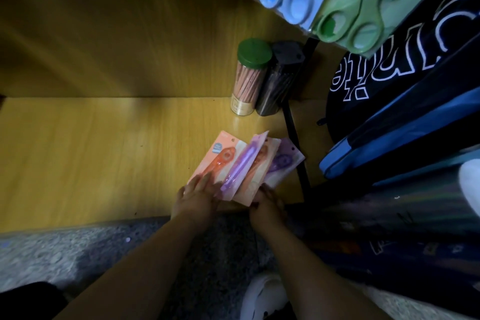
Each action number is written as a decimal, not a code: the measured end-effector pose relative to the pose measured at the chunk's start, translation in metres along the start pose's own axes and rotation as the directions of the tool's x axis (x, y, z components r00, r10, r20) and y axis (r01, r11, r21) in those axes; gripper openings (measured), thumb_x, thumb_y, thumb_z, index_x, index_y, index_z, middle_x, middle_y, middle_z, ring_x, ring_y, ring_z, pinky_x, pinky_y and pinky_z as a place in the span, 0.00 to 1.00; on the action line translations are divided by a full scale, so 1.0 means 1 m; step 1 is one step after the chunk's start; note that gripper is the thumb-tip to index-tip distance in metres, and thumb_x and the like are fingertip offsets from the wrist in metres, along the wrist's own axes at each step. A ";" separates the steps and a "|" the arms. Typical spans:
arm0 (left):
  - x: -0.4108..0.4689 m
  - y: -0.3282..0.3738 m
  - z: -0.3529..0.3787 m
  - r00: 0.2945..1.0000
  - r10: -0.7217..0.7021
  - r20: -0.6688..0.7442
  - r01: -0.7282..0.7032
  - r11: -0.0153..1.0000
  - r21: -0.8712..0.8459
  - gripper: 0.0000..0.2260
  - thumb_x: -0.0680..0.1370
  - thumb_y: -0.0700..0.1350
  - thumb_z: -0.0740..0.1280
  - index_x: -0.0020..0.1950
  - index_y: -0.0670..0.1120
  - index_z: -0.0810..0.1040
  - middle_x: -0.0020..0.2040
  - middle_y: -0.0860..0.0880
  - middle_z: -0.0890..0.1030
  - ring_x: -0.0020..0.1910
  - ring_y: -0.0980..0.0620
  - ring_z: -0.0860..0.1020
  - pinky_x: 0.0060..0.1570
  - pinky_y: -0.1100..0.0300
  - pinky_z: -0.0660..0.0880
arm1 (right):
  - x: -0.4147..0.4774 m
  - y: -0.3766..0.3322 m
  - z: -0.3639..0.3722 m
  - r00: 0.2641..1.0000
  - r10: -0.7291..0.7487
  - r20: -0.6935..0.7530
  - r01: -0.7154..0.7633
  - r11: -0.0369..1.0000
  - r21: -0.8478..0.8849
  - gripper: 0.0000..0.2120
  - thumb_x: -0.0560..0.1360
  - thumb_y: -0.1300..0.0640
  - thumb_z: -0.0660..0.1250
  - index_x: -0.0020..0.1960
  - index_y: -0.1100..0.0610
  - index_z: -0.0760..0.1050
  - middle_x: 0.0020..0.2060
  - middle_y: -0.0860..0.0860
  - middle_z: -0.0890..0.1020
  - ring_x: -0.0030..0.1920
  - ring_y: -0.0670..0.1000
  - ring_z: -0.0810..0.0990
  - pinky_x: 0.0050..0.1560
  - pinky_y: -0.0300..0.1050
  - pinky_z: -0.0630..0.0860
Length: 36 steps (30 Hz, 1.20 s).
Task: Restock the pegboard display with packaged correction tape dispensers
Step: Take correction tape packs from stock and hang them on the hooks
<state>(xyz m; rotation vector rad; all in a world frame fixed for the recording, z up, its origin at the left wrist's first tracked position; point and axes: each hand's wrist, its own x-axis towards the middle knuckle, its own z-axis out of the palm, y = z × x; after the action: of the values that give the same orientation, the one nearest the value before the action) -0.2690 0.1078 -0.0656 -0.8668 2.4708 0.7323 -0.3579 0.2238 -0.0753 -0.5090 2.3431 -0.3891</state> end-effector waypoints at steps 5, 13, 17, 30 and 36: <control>-0.026 -0.029 0.002 0.986 -0.081 -0.149 0.061 0.989 -0.135 0.21 0.79 0.54 0.51 0.71 0.51 0.64 0.75 0.50 0.60 0.73 0.49 0.59 0.69 0.57 0.56 | -0.005 -0.015 0.005 0.988 -0.152 0.023 0.153 0.988 -0.016 0.23 0.74 0.58 0.50 0.65 0.53 0.72 0.74 0.49 0.61 0.73 0.57 0.55 0.70 0.40 0.53; -0.003 -0.046 -0.007 0.942 -0.265 -0.205 0.111 0.824 -0.556 0.31 0.74 0.54 0.64 0.73 0.46 0.58 0.75 0.42 0.58 0.73 0.44 0.58 0.71 0.53 0.57 | 0.034 -0.038 -0.001 0.954 0.231 -0.191 -0.098 0.842 0.530 0.35 0.70 0.49 0.69 0.71 0.62 0.61 0.70 0.62 0.66 0.70 0.59 0.65 0.70 0.52 0.63; 0.010 -0.040 -0.003 0.958 -0.261 -0.120 0.152 0.815 -0.559 0.46 0.58 0.67 0.56 0.73 0.50 0.57 0.74 0.45 0.59 0.73 0.44 0.58 0.71 0.52 0.56 | 0.042 -0.053 0.006 0.984 0.127 -0.123 -0.071 0.921 0.383 0.49 0.54 0.35 0.69 0.70 0.57 0.64 0.68 0.58 0.70 0.69 0.57 0.67 0.69 0.53 0.65; -0.033 -0.093 0.015 0.878 -0.405 -0.253 0.305 0.883 -0.355 0.28 0.72 0.47 0.67 0.71 0.52 0.62 0.74 0.49 0.60 0.71 0.45 0.58 0.67 0.53 0.58 | 0.029 -0.061 0.035 0.982 -0.162 -0.100 0.179 0.964 0.195 0.38 0.65 0.56 0.73 0.71 0.55 0.62 0.69 0.56 0.67 0.71 0.56 0.59 0.72 0.46 0.56; -0.055 -0.113 0.021 0.677 -0.699 -0.228 0.319 0.559 -0.766 0.26 0.66 0.39 0.74 0.60 0.34 0.69 0.62 0.35 0.67 0.60 0.37 0.68 0.59 0.49 0.66 | 0.026 -0.069 0.041 0.986 -0.141 -0.083 0.155 0.967 0.202 0.39 0.66 0.56 0.72 0.73 0.56 0.58 0.72 0.56 0.63 0.73 0.56 0.56 0.73 0.47 0.53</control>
<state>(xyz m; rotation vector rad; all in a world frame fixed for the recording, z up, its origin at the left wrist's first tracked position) -0.1499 0.0697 -0.0904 -2.2565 2.0527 1.3201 -0.3305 0.1456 -0.0911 -0.5791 2.3020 -0.7237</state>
